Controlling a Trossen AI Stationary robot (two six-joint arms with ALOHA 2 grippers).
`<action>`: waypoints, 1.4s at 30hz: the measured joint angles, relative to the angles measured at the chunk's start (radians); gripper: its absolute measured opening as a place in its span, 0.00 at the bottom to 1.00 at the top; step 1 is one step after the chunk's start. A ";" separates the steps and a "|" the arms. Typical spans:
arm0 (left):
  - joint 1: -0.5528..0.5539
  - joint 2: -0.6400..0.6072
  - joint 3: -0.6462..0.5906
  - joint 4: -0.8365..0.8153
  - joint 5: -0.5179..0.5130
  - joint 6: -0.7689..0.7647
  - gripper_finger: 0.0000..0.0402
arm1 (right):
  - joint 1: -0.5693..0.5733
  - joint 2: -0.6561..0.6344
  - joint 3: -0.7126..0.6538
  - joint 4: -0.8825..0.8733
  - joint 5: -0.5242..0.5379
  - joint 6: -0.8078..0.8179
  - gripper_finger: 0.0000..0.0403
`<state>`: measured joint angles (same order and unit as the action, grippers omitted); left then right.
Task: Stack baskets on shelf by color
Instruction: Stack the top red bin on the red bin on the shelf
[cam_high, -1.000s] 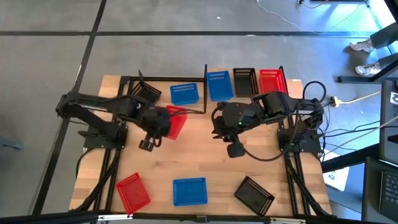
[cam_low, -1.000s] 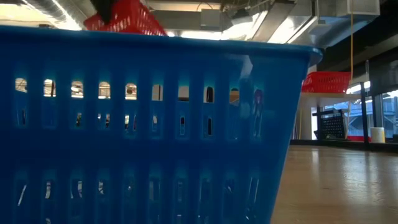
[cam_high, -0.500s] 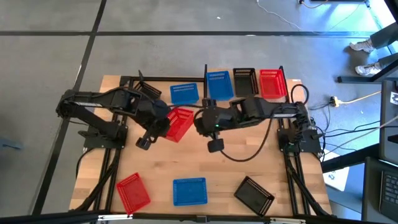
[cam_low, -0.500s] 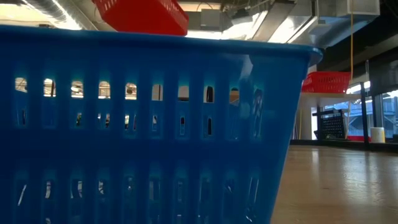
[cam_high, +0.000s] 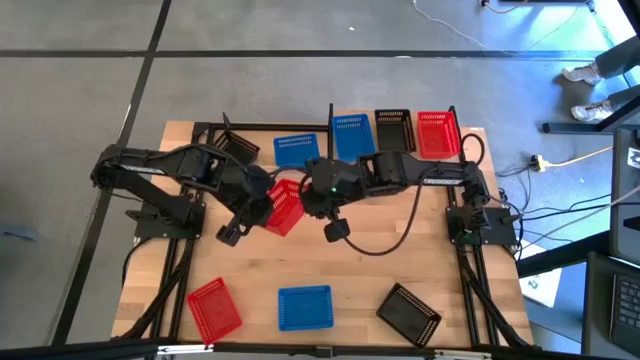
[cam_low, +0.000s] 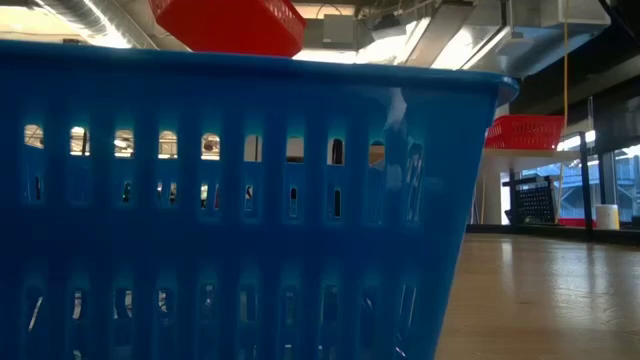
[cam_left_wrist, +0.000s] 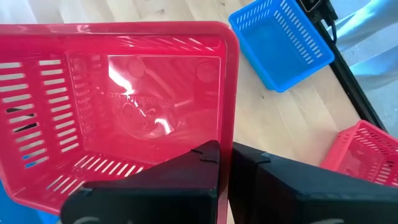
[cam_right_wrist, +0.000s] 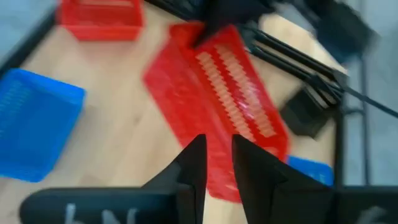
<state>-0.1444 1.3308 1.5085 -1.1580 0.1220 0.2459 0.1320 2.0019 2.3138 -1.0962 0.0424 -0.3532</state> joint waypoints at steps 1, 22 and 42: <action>0.000 0.000 0.000 0.000 0.000 0.000 0.00 | -0.004 0.003 0.000 0.004 -0.022 -0.014 0.19; 0.000 0.002 -0.002 -0.001 0.031 -0.008 0.00 | -0.051 0.086 0.002 0.009 -0.087 -0.177 0.18; -0.001 0.002 -0.002 0.010 0.025 -0.006 0.00 | -0.097 0.092 0.002 0.001 -0.273 -0.207 0.12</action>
<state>-0.1452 1.3327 1.5066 -1.1477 0.1475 0.2401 0.0349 2.0942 2.3154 -1.0955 -0.2310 -0.5606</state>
